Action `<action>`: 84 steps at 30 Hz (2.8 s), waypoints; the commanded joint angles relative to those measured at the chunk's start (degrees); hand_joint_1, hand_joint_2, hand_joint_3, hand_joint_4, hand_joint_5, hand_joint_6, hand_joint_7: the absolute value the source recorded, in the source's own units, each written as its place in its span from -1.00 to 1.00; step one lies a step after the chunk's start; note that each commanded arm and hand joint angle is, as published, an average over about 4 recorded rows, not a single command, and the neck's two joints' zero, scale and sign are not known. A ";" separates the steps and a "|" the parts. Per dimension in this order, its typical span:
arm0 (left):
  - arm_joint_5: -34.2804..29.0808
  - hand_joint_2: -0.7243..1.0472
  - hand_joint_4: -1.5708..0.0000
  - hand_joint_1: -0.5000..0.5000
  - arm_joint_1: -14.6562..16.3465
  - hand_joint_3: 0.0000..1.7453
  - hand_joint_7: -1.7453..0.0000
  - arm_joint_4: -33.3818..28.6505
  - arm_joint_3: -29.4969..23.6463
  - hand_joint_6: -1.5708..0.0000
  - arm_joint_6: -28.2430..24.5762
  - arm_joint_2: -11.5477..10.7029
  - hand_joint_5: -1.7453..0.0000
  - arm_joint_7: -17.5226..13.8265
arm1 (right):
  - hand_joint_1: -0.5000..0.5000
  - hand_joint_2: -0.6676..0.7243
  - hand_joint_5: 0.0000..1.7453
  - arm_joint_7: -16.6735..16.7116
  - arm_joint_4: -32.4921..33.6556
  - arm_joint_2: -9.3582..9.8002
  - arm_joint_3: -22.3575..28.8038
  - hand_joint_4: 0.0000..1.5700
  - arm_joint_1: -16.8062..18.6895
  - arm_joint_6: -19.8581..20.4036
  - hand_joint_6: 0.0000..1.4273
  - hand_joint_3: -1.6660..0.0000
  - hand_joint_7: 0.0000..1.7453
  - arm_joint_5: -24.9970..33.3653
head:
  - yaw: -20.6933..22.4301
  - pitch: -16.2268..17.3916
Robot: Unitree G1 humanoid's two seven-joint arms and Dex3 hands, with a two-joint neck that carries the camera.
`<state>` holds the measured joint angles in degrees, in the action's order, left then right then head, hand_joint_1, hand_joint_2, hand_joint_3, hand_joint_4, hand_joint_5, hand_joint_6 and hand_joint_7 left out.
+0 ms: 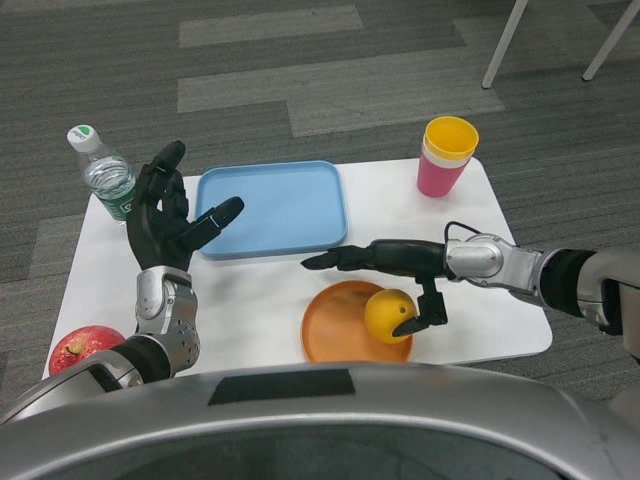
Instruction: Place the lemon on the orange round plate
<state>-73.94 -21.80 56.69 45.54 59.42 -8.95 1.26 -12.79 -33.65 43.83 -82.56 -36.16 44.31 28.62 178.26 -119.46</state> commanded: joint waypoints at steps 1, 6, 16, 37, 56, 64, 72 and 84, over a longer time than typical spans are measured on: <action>-0.15 0.30 1.00 1.00 0.44 -0.90 0.32 0.61 -0.45 0.27 -0.27 0.16 0.76 -0.29 | -0.92 0.39 -1.00 -0.13 0.41 0.64 0.53 -1.00 -1.11 0.36 -1.00 -0.81 -1.00 -0.06 | -0.03 0.06; -0.15 0.30 1.00 1.00 0.44 -0.90 0.28 0.61 -0.48 0.27 -0.27 0.16 0.76 -0.29 | -0.92 0.39 -1.00 -0.13 0.61 0.51 0.95 -1.00 -1.08 0.51 -1.00 -0.81 -1.00 -0.01 | -0.05 -0.02; -0.15 0.30 1.00 1.00 0.44 -0.90 0.30 0.61 -0.45 0.27 -0.27 0.16 0.76 -0.29 | -0.92 0.27 -1.00 -0.11 1.49 -0.28 6.75 -1.00 1.00 1.22 -1.00 -0.81 -1.00 0.03 | -0.13 -0.18; -0.15 0.30 1.00 1.00 0.29 -0.90 0.30 0.59 -0.17 0.27 -0.27 0.49 0.76 -0.29 | -0.92 -0.32 -1.00 4.37 0.01 -0.32 16.64 -1.00 5.07 2.80 -1.00 -0.62 -1.00 0.47 | -0.90 -1.80; 0.81 0.30 1.00 1.00 -0.04 -0.90 0.32 -0.97 -1.90 0.27 -0.09 1.12 0.76 -0.29 | -0.92 -0.82 -1.00 25.18 -1.11 -4.80 37.25 -1.00 14.01 16.11 -1.00 -0.43 -1.00 5.48 | -4.26 -7.49; 1.87 0.30 1.00 1.00 -0.52 -0.90 0.32 -0.97 -3.46 0.27 -0.18 1.85 0.76 -0.29 | -0.60 -0.39 -1.00 32.36 -1.24 -5.18 39.12 -1.00 15.59 18.42 -1.00 -0.43 -1.00 6.67 | -6.93 -9.63; 2.18 0.30 1.00 1.00 -1.47 -0.90 0.32 -0.49 -4.41 0.27 -0.18 2.66 0.76 -0.29 | -0.38 -0.02 -1.00 36.93 -2.07 -5.71 40.22 -1.00 15.59 20.11 -1.00 -0.17 -1.00 6.82 | -10.38 -10.07; 2.02 0.30 1.00 1.00 -3.80 -0.90 0.28 1.84 -4.39 0.29 -0.27 3.06 0.76 -0.29 | -0.67 0.84 -1.00 37.42 -2.91 -6.39 42.35 -1.00 15.59 20.18 -1.00 0.76 -1.00 7.68 | -12.20 -10.40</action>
<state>-72.29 -24.58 57.92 41.44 59.26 -5.57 1.16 24.50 -36.18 37.92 -41.13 -20.71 63.82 35.63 166.14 -129.81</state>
